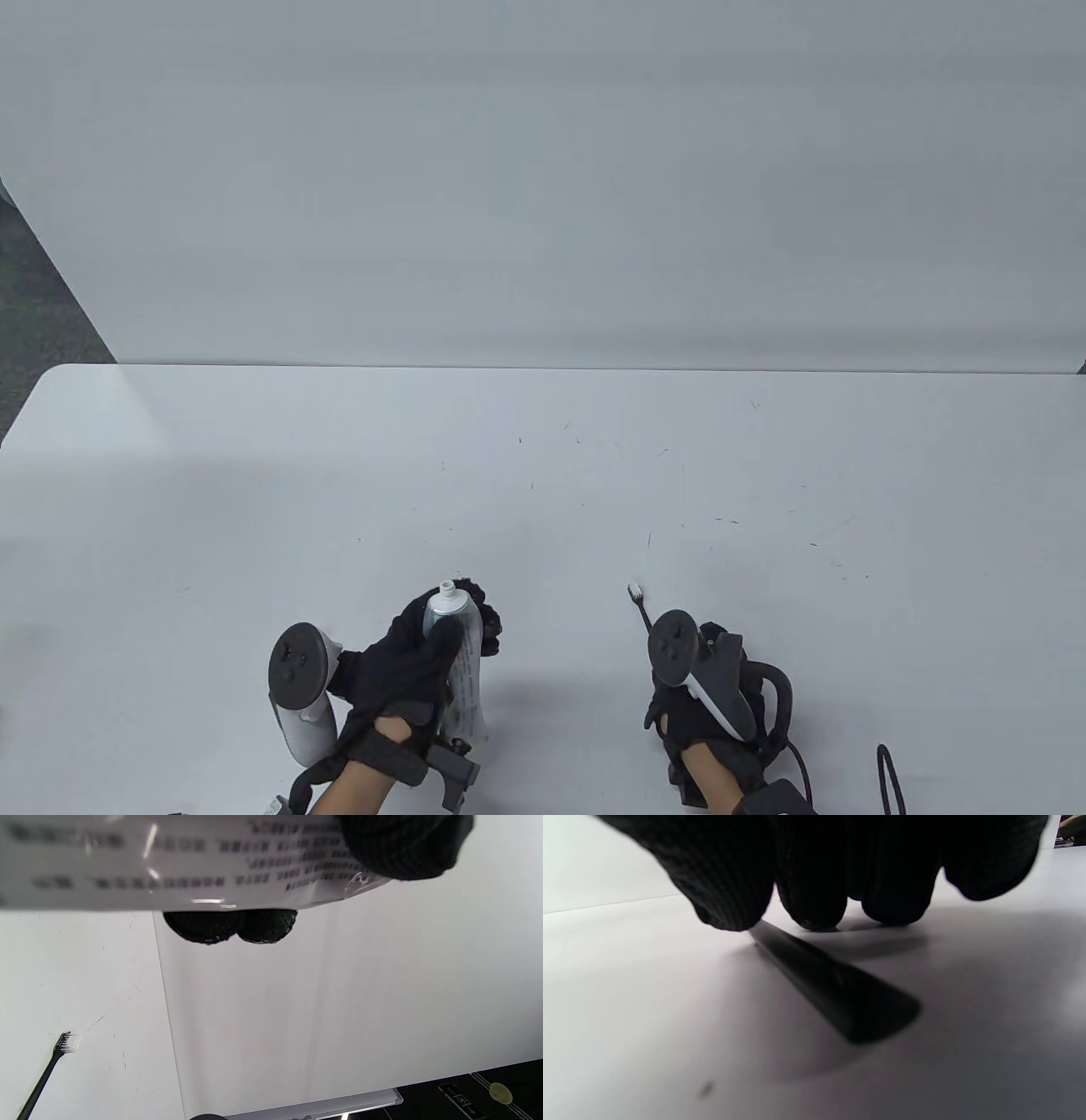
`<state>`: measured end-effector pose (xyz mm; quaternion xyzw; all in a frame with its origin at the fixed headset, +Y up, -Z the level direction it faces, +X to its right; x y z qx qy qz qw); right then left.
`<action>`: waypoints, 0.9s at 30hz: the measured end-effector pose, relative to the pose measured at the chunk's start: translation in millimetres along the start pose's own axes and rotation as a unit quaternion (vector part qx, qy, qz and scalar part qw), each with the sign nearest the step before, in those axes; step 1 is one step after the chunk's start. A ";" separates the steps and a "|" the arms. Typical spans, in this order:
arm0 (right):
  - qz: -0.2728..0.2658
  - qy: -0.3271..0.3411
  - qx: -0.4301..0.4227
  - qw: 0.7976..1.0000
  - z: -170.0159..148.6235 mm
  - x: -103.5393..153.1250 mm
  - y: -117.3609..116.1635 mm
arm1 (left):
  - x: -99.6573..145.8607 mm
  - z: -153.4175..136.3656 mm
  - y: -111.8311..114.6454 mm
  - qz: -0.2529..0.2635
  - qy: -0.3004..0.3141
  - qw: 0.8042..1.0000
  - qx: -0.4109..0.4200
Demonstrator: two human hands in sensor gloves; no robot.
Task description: Squeeze toothpaste onto toothbrush
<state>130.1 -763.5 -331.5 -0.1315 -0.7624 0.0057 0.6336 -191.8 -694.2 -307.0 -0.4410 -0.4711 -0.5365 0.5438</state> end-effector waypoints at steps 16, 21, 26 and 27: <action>-0.030 0.041 -0.067 0.996 -0.8 -1.9 17.8 | -2.6 -5.0 6.6 -0.042 -0.003 0.997 -0.059; -0.100 0.183 -0.311 0.927 -15.7 19.6 67.9 | -2.8 0.6 10.9 -0.059 0.012 0.992 -0.107; -0.155 0.330 -0.345 0.865 -2.3 63.5 99.7 | -1.4 4.3 15.7 -0.068 0.026 0.982 -0.175; -0.177 0.355 -0.318 0.861 4.1 74.3 103.9 | -0.6 5.2 15.5 -0.055 0.033 0.980 -0.189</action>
Point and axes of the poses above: the tracker on the back of each hand, its own z axis roughly to the thumb side, its own x axis roughly from the fingertips to the wrist, y = z × x, the point moved 3 cm from there along -x, roughly from the wrist to the fingertips, and after that the axes turned 9 degrees about z, right-handed, at the moved point
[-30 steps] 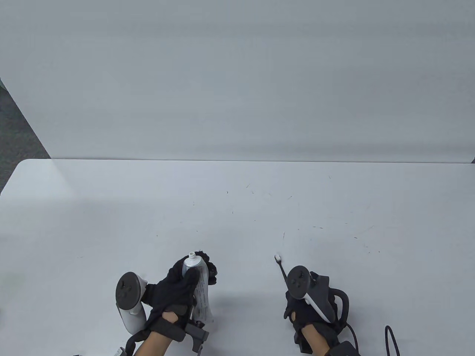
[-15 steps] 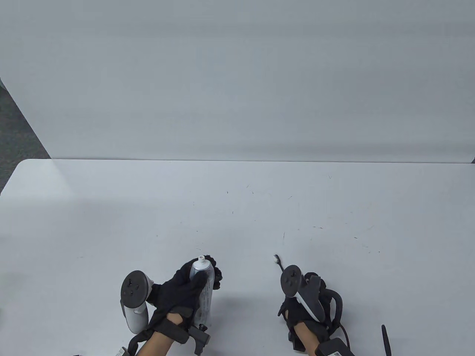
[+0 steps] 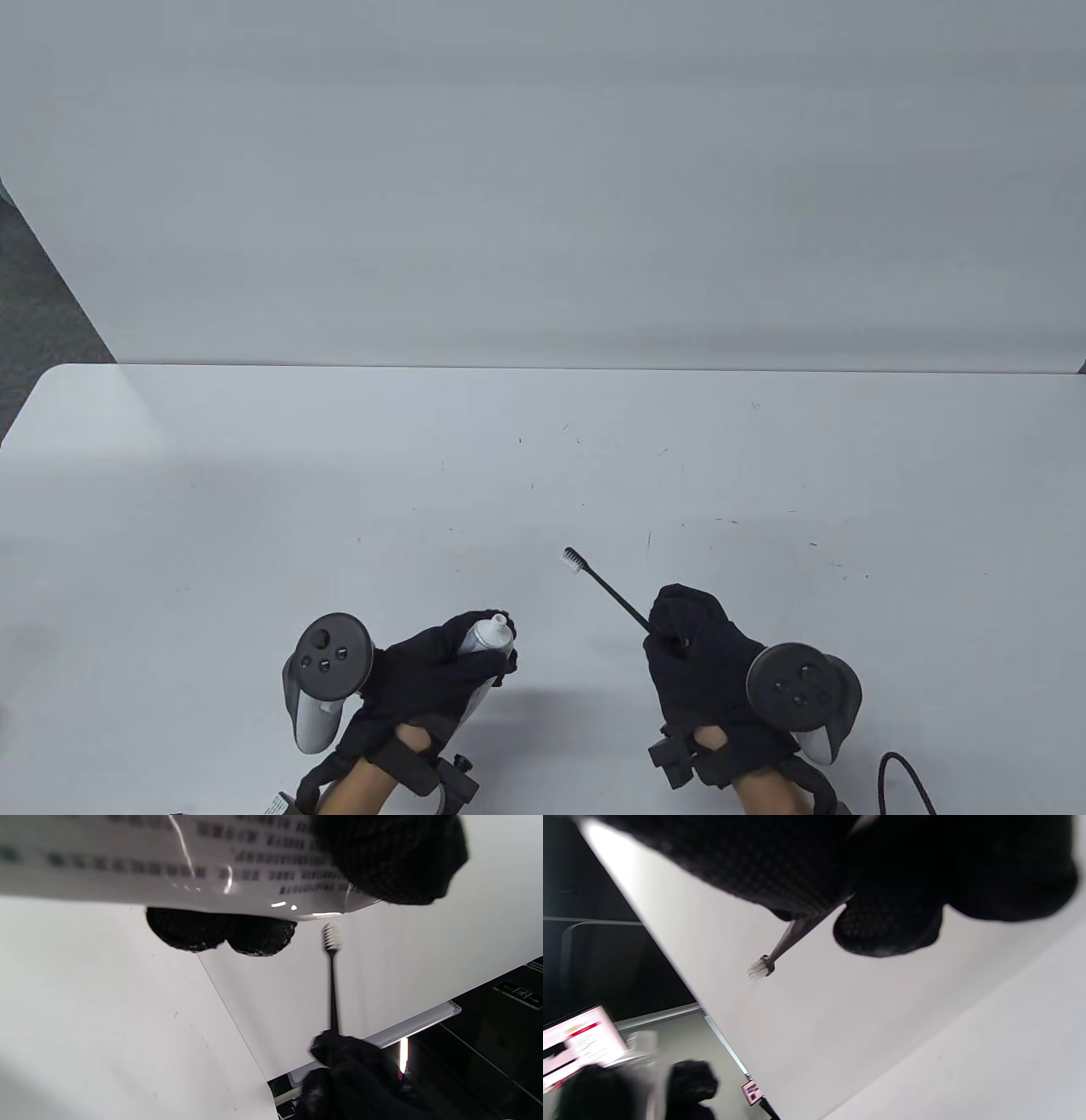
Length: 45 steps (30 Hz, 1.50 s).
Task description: Squeeze toothpaste onto toothbrush
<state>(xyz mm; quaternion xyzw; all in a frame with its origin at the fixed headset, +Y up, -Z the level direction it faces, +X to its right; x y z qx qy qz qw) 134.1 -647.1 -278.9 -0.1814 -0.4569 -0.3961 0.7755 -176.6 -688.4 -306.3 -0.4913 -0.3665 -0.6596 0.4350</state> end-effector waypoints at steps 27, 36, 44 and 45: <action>-0.012 0.145 0.224 0.964 63.7 17.9 -23.3 | -0.7 2.3 1.0 -0.006 -0.017 0.994 -0.104; -0.005 0.141 0.220 0.965 62.7 17.4 -24.3 | -0.8 0.8 -1.5 0.004 -0.029 0.994 -0.108; 0.007 0.112 0.181 0.977 54.9 13.8 -22.7 | -0.7 0.4 -5.2 0.021 -0.036 0.992 -0.116; 0.011 0.102 0.166 0.981 51.8 12.5 -22.5 | -0.7 0.0 -5.4 0.021 -0.036 0.992 -0.116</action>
Point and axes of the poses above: the tracker on the back of each hand, its own z axis roughly to the thumb side, its own x axis roughly from the fingertips to the wrist, y = z × x, the point moved 3 cm from there along -x, roughly from the wrist to the fingertips, and after that the axes turned 9 degrees about z, right-handed, at the moved point
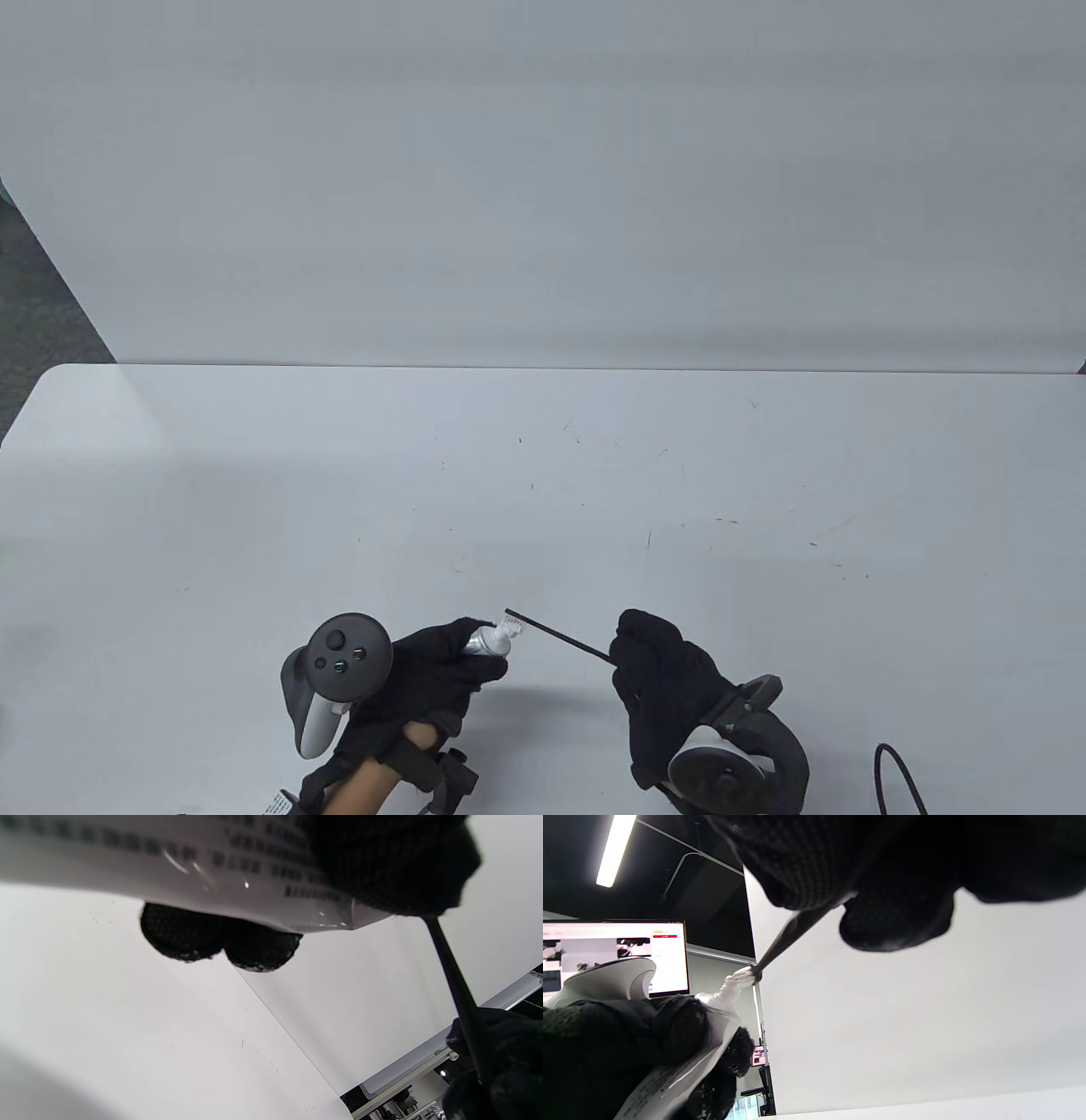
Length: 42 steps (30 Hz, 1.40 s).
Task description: Squeeze toothpaste onto toothbrush
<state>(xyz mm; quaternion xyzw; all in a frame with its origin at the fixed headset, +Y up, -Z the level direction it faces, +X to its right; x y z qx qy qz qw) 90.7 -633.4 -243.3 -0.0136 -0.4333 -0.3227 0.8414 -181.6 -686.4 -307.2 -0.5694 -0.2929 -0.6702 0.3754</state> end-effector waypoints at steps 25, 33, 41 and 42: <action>-0.023 -0.350 -0.321 0.880 -130.0 30.8 -23.5 | 3.8 -0.5 -17.3 0.090 -0.002 0.993 -0.076; 0.029 -0.434 -0.175 0.883 -161.8 43.3 -42.0 | 4.1 -0.8 -17.9 0.089 -0.003 0.995 -0.053; 0.080 -0.429 -0.112 0.893 -156.7 35.5 -77.1 | 4.3 -1.5 -18.0 0.085 -0.005 0.996 -0.040; 0.088 -0.420 -0.085 0.899 -153.8 33.4 -81.0 | 4.3 -1.7 -17.9 0.085 -0.006 0.996 -0.040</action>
Point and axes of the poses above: the tracker on the back of each hand, its own z axis roughly to the thumb side, its own x axis roughly from the fingertips to the wrist, y = z × x, the point moved 3 cm from there along -x, roughly from the wrist to the fingertips, and after that the axes turned 9 degrees about z, right-handed, at the moved point
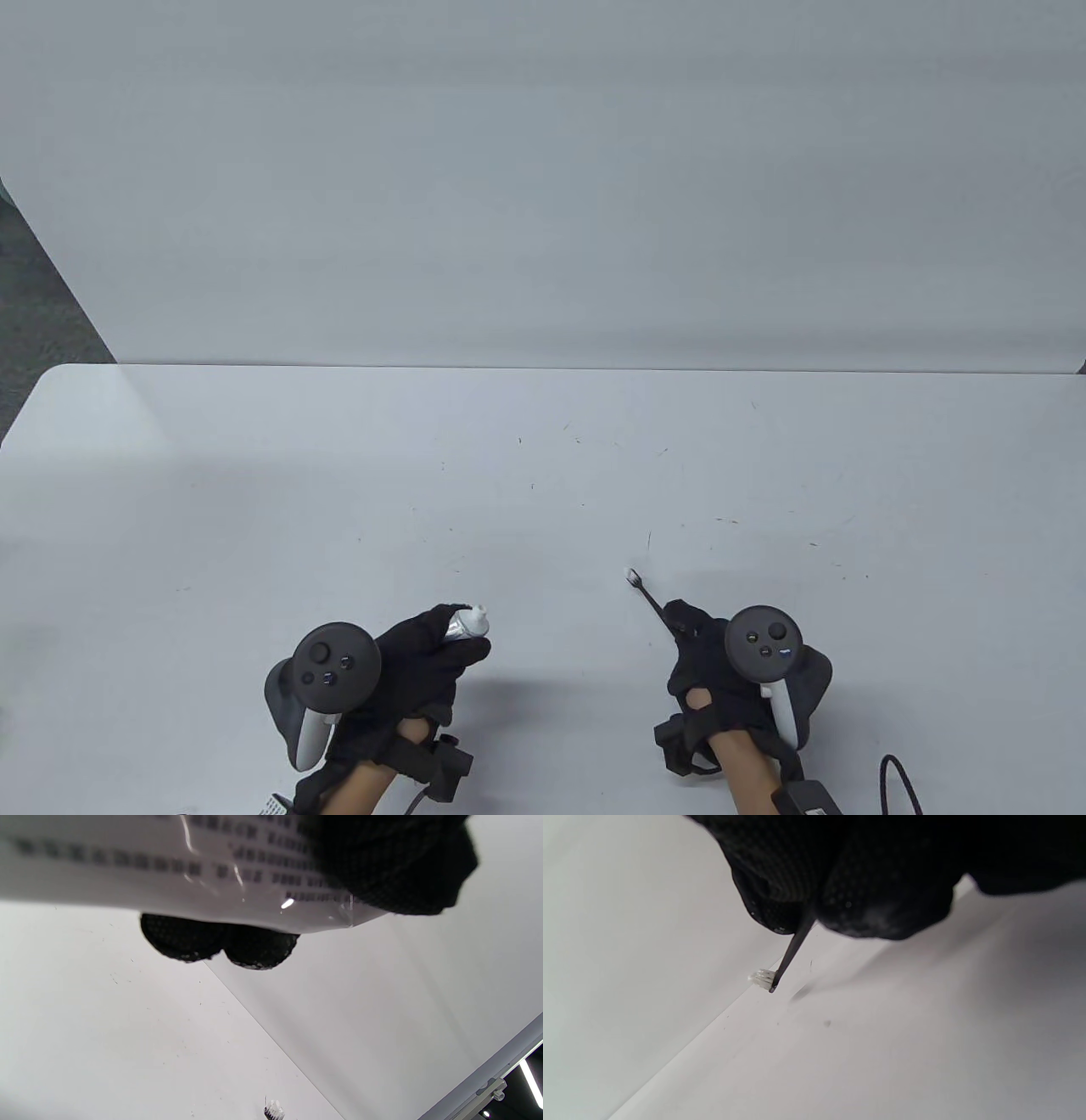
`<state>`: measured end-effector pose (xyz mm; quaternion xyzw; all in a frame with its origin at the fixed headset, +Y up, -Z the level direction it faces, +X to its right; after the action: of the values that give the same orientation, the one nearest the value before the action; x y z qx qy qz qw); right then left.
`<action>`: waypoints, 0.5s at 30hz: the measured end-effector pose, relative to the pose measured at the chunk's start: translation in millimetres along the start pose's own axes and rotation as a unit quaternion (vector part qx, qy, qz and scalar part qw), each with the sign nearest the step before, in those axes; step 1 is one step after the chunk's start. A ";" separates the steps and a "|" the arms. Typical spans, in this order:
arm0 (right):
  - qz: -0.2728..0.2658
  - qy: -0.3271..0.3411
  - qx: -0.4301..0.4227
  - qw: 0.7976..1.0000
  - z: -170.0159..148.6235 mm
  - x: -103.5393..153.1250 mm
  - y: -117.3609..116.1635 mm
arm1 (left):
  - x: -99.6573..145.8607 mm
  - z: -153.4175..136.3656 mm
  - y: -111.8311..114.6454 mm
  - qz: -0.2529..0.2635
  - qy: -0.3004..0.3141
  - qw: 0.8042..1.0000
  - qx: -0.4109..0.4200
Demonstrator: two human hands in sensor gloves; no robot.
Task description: Squeeze toothpaste onto toothbrush
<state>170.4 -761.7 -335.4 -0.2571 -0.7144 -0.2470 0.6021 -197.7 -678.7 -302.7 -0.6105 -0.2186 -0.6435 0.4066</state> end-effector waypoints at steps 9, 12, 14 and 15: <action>0.036 0.033 0.201 0.978 26.2 0.9 -25.8 | 0.5 -0.3 0.9 -0.003 -0.001 1.000 0.008; 0.046 0.032 0.220 0.974 28.6 1.1 -29.5 | 0.6 -0.3 1.0 -0.003 -0.001 1.000 0.011; 0.048 0.031 0.216 0.975 27.2 0.9 -29.1 | 0.6 -0.2 0.9 -0.003 0.000 1.000 0.012; 0.049 0.029 0.213 0.975 26.3 0.7 -28.6 | 0.6 -0.2 0.8 -0.003 0.000 1.000 0.012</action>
<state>132.0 -765.6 -339.9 -0.1504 -0.7190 -0.0671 0.6752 -197.1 -679.5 -302.3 -0.6050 -0.2283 -0.6421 0.4118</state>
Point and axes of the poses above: the tracker on the back of each hand, its own z axis roughly to the thumb side, its own x axis roughly from the fingertips to the wrist, y = z × x, the point moved 3 cm from there along -x, roughly from the wrist to the fingertips, and after that the axes turned 9 degrees about z, right-handed, at the moved point
